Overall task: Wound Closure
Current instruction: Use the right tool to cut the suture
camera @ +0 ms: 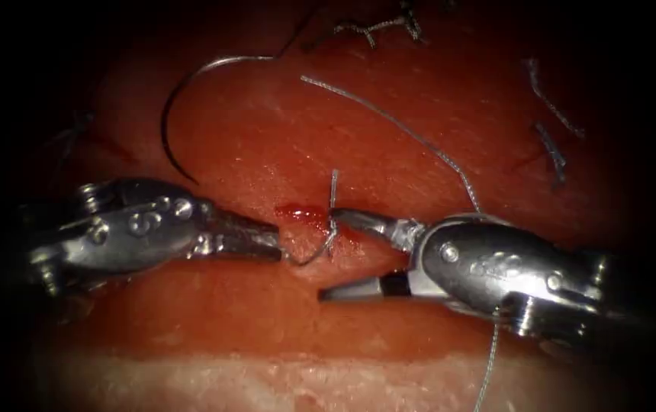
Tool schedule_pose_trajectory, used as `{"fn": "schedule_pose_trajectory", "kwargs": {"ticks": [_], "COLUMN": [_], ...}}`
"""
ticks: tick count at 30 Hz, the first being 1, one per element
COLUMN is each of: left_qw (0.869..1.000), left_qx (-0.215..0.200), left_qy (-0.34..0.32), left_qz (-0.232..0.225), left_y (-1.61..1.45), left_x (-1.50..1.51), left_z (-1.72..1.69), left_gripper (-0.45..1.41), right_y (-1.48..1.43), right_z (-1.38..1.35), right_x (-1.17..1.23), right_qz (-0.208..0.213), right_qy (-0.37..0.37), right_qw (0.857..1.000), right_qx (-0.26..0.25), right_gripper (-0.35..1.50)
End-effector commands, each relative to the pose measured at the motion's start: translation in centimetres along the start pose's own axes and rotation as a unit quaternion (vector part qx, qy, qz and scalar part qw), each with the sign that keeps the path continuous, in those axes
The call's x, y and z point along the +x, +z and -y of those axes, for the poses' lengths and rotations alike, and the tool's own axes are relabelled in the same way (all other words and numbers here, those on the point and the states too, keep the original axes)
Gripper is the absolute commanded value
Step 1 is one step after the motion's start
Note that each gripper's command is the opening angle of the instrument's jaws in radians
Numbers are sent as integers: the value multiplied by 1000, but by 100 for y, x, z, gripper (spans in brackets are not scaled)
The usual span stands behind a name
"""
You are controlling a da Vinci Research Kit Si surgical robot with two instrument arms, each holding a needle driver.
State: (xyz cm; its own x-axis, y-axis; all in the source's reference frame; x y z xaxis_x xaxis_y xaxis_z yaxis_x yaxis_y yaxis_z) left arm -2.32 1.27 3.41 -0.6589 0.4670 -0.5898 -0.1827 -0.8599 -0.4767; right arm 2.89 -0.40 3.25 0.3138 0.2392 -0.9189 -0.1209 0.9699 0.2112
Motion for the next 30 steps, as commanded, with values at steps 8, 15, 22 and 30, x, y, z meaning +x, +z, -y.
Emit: {"fn": "schedule_pose_trajectory", "kwargs": {"ticks": [8,15,22,30], "left_qw": [1000,1000,1000,1000], "left_qx": [3,3,3,2], "left_qy": [2,5,7,11], "left_qz": [-7,-7,-7,-16], "left_y": [8,8,7,4], "left_x": [13,13,13,17], "left_z": [5,4,1,4], "left_gripper": [4,-13,-45,-45], "right_y": [44,64,75,85], "right_z": [1,-3,0,4], "right_x": [-22,-24,-27,-33], "right_qz": [0,1,1,2], "right_qy": [-17,-20,-23,-26], "right_qw": [1000,1000,1000,999], "right_qx": [-9,-17,-20,-21], "right_gripper": [135,135,136,130]}}
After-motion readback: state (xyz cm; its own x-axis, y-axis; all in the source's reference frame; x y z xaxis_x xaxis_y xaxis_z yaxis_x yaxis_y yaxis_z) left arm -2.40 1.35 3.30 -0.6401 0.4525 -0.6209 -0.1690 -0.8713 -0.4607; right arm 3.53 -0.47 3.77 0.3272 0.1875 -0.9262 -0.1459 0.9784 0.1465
